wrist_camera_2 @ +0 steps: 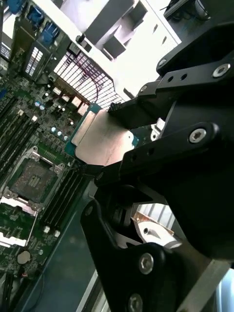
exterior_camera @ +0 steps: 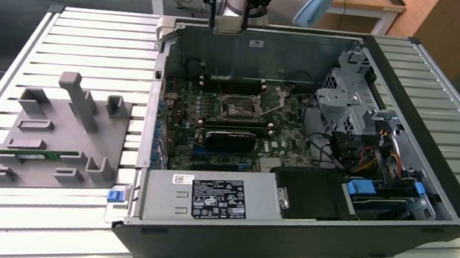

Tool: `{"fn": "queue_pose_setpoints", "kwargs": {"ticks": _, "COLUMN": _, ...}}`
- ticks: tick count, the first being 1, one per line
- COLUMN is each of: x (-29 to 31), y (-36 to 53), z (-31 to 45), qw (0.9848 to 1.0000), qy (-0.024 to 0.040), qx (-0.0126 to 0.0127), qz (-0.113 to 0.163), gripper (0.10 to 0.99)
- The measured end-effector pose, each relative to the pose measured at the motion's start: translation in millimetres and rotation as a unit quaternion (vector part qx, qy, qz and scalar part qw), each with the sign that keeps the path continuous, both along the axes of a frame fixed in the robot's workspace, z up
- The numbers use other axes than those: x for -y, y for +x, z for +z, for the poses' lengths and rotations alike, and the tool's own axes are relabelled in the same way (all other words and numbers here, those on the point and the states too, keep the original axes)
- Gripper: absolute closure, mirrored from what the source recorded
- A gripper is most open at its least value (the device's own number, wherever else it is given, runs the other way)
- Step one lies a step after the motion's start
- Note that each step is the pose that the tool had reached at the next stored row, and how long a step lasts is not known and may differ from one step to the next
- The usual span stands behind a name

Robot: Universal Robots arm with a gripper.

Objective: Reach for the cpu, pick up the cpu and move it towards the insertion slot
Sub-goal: 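Pick up the cpu and move it towards the insertion slot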

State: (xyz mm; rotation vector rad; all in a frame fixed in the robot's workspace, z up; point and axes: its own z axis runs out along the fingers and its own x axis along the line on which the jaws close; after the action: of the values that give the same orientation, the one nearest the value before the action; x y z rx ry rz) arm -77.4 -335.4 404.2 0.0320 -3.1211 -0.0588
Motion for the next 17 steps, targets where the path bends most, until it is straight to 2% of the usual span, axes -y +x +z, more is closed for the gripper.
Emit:
{"fn": "queue_pose_setpoints", "kwargs": {"ticks": 9, "x": -17.8, "y": 13.4, "z": -2.8, "qw": 1.0, "qy": 0.0, "qx": 0.0, "qz": 0.0, "gripper": 0.545}}
{"fn": "queue_pose_setpoints", "kwargs": {"ticks": 17, "x": -26.7, "y": 34.1, "z": -5.5, "qw": 1.0, "qy": 0.0, "qx": 0.0, "qz": 0.0, "gripper": 0.545}}
